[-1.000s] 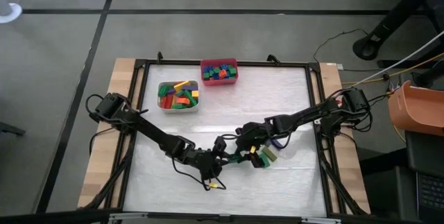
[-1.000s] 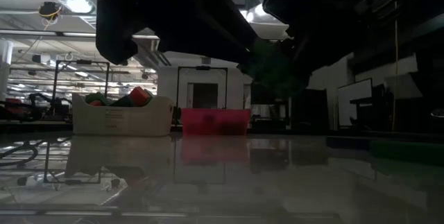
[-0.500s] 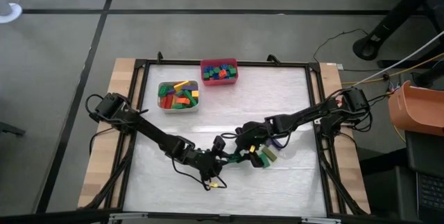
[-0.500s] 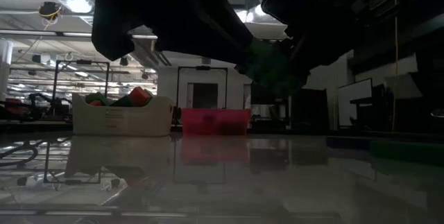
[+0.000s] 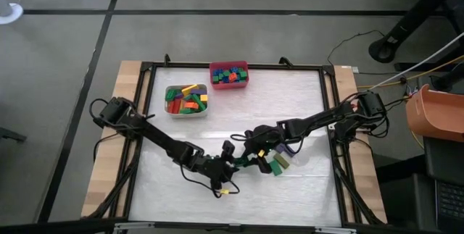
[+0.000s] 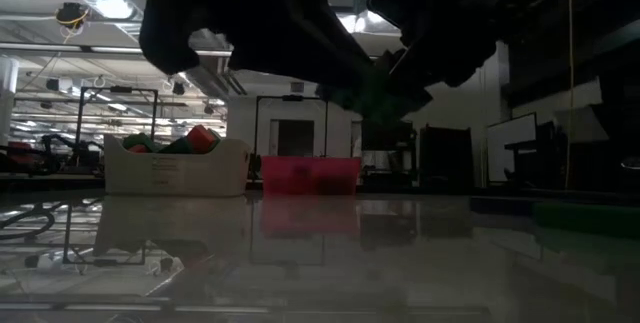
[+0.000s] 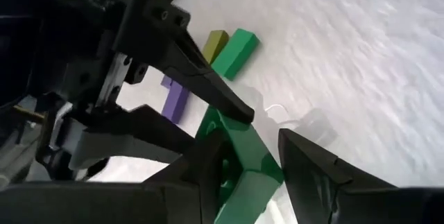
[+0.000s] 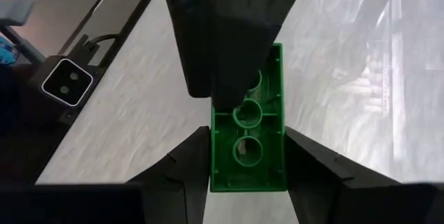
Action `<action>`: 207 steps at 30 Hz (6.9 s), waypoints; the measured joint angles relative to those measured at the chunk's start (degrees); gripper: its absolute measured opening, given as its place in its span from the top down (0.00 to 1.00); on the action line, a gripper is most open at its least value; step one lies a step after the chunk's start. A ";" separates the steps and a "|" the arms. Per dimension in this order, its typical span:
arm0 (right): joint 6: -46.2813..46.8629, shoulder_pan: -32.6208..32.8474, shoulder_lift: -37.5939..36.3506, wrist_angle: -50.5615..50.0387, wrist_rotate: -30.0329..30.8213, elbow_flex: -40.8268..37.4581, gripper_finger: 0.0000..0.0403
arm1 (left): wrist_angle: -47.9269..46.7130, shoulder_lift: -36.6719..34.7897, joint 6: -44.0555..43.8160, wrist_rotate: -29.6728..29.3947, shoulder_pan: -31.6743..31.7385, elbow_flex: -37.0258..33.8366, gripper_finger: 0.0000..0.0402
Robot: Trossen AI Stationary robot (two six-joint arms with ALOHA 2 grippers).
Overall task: Sort blocks by size
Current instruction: Put the large green game piece into the white bin, then put the large violet wooden block into the white bin
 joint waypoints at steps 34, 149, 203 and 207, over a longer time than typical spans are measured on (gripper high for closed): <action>6.92 0.13 0.00 3.60 -6.46 -0.02 0.61 | -1.29 0.04 9.94 -5.55 -0.30 -0.02 0.82; 1.29 2.80 -12.76 -55.05 25.54 -0.07 0.50 | -65.29 -19.23 -60.54 -17.97 28.94 -7.98 0.54; 35.61 15.26 -12.92 -43.77 27.73 -13.55 0.58 | -62.22 -19.23 -60.96 -17.98 28.94 -7.93 0.54; 32.02 15.28 -12.85 -43.40 30.02 -13.68 0.72 | -59.47 -19.23 -61.90 -17.80 28.54 -7.93 0.54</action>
